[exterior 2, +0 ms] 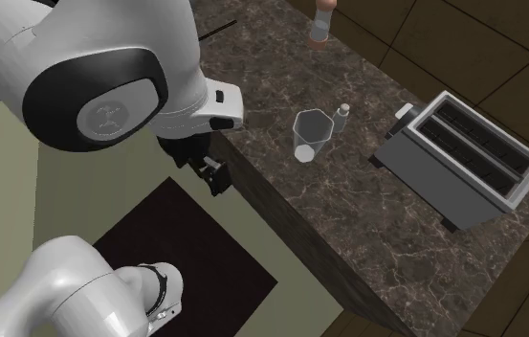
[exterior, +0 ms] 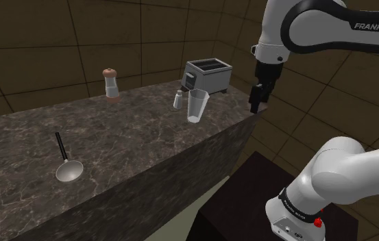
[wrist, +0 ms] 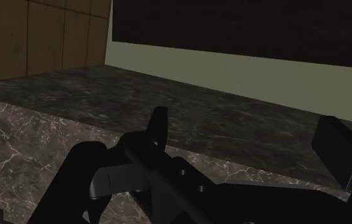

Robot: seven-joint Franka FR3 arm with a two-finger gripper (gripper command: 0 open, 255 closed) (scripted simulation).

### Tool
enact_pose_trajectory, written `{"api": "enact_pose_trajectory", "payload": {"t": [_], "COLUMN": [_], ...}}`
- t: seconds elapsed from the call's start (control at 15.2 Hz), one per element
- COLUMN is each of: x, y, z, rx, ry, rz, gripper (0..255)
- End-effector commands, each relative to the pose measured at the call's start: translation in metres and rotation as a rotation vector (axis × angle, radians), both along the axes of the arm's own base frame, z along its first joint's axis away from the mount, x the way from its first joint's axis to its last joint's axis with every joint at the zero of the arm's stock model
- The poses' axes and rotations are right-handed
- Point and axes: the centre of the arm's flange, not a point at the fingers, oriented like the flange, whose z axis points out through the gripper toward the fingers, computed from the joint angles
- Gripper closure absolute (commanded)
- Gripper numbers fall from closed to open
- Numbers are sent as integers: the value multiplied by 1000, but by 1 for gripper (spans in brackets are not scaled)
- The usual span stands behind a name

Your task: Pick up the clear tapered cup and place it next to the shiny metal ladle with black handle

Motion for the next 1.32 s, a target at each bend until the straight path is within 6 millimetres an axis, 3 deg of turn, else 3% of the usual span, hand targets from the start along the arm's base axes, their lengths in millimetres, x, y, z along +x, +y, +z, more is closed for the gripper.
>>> {"api": "enact_pose_trajectory", "payload": {"t": [0.0,1.25], "x": [0,221], "y": [0,-4], "z": [0,-89], "rx": [0,-17], "ry": [0,-78], "rz": [0,39], "gripper": [0,0]}}
